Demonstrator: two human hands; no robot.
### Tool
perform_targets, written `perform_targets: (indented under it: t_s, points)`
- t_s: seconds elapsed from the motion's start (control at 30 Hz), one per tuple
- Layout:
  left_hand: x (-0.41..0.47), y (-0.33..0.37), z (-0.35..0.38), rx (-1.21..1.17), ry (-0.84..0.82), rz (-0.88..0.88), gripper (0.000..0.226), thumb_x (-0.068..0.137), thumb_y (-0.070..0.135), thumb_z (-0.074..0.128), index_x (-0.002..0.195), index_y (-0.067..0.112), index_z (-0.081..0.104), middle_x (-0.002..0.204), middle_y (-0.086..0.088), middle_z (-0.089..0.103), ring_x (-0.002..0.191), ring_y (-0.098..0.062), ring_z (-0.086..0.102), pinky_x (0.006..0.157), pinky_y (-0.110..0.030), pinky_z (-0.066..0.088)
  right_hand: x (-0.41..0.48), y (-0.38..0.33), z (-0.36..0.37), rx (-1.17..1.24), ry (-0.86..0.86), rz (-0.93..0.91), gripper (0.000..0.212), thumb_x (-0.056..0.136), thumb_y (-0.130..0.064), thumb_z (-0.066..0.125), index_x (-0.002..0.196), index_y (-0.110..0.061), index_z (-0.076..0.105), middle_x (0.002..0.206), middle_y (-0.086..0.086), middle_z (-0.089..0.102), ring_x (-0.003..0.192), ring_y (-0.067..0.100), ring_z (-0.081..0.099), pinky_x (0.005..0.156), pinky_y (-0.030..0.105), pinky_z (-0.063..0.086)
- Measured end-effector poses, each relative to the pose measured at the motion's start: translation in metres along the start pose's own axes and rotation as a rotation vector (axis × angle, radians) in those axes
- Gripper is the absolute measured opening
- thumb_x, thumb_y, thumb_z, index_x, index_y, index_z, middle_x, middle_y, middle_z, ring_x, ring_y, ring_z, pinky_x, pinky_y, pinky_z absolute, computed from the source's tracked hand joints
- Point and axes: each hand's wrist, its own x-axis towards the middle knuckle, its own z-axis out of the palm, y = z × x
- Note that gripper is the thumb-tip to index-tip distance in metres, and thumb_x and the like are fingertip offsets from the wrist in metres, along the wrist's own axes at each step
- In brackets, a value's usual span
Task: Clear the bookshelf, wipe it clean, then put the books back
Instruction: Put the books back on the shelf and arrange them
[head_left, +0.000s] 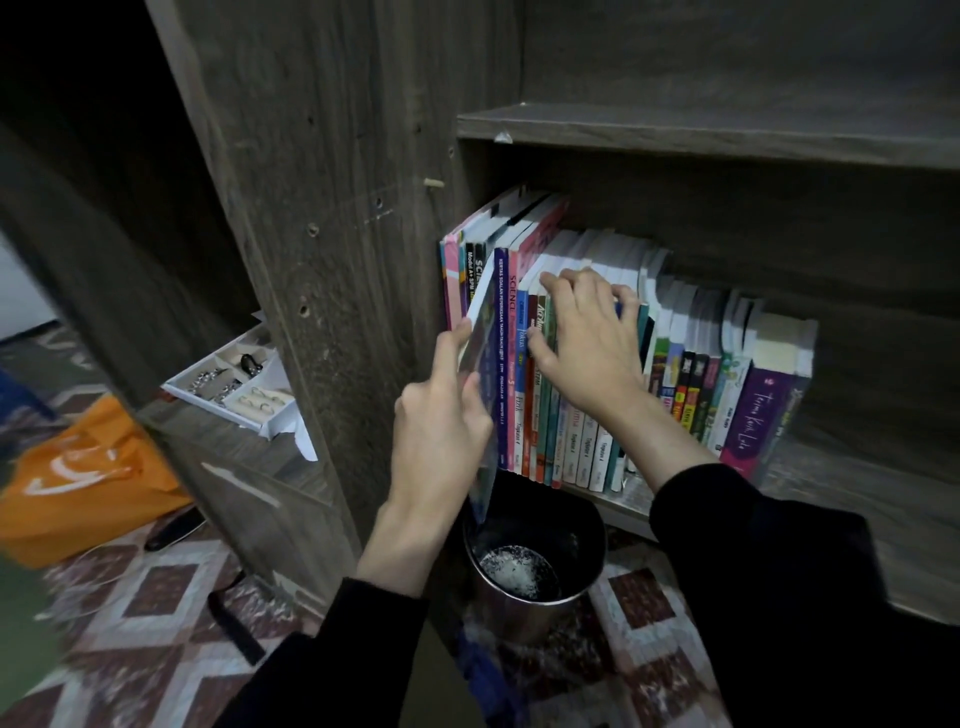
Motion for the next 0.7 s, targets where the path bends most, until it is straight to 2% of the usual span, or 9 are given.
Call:
perform_targets:
  t_s: [0.1, 0.23, 0.33, 0.4, 0.53, 0.6, 0.7]
  points:
    - [-0.001, 0.027, -0.027, 0.106, -0.068, -0.040, 0.042, 0.091, 0.008, 0.058, 0.131, 0.019, 0.050, 0.099, -0.007, 0.070, 0.077, -0.018, 0.067, 0.074, -0.021, 0.049, 0.000, -0.001, -0.001, 0.001, -0.019, 0.016, 0.053, 0.092, -0.038, 0.048, 0.140, -0.018, 0.037, 0.135, 0.002, 0.042, 0.130, 0.017, 0.033, 0.108, 0.037, 0.009]
    - [-0.002, 0.064, -0.054, 0.164, -0.139, -0.069, 0.043, 0.089, 0.010, 0.057, 0.130, 0.022, 0.051, 0.086, -0.002, 0.064, 0.075, -0.024, 0.061, 0.070, -0.036, 0.052, 0.001, 0.000, -0.008, 0.017, -0.084, 0.000, 0.059, 0.092, -0.041, 0.052, 0.143, -0.019, 0.032, 0.142, 0.002, 0.038, 0.135, 0.018, 0.028, 0.111, 0.037, 0.009]
    - [-0.005, 0.081, -0.067, 0.203, -0.129, -0.047, 0.042, 0.086, 0.009, 0.058, 0.125, 0.023, 0.055, 0.083, 0.006, 0.054, 0.081, -0.018, 0.054, 0.068, -0.026, 0.043, 0.003, 0.005, -0.019, 0.103, -0.233, -0.021, 0.068, 0.090, -0.041, 0.056, 0.148, -0.021, 0.025, 0.151, 0.004, 0.029, 0.142, 0.019, 0.019, 0.115, 0.038, 0.004]
    - [-0.008, 0.088, -0.074, 0.227, -0.135, -0.040, 0.040, 0.084, 0.011, 0.059, 0.122, 0.023, 0.059, 0.080, 0.008, 0.052, 0.077, -0.013, 0.049, 0.061, -0.018, 0.035, 0.003, 0.008, -0.031, 0.252, -0.291, -0.038, 0.065, 0.091, -0.032, 0.057, 0.148, -0.022, 0.028, 0.152, 0.004, 0.030, 0.143, 0.020, 0.019, 0.116, 0.037, 0.006]
    - [-0.017, 0.099, -0.073, 0.181, -0.283, -0.087, 0.029, 0.082, 0.009, 0.065, 0.108, 0.022, 0.067, 0.063, 0.013, 0.047, 0.047, -0.004, 0.050, 0.043, -0.005, 0.036, -0.016, 0.014, -0.055, 0.632, -0.103, 0.088, 0.049, 0.094, -0.008, 0.050, 0.141, -0.021, 0.042, 0.140, -0.001, 0.044, 0.129, 0.010, 0.036, 0.105, 0.028, 0.027]
    - [-0.020, 0.099, -0.063, 0.124, -0.378, -0.119, 0.028, 0.082, 0.008, 0.066, 0.107, 0.019, 0.068, 0.061, 0.011, 0.048, 0.044, 0.006, 0.052, 0.038, -0.006, 0.034, -0.030, 0.021, -0.058, 0.636, 0.013, 0.148, 0.046, 0.092, -0.003, 0.048, 0.135, -0.019, 0.049, 0.131, -0.002, 0.049, 0.126, 0.012, 0.039, 0.104, 0.027, 0.030]
    - [-0.025, 0.098, -0.046, 0.080, -0.461, -0.097, 0.027, 0.085, 0.013, 0.066, 0.111, 0.022, 0.067, 0.060, 0.008, 0.046, 0.042, 0.000, 0.050, 0.039, -0.007, 0.033, -0.045, 0.040, -0.054, 0.563, 0.058, 0.228, 0.045, 0.090, -0.001, 0.047, 0.132, -0.017, 0.052, 0.131, -0.001, 0.051, 0.127, 0.014, 0.037, 0.096, 0.019, 0.025]
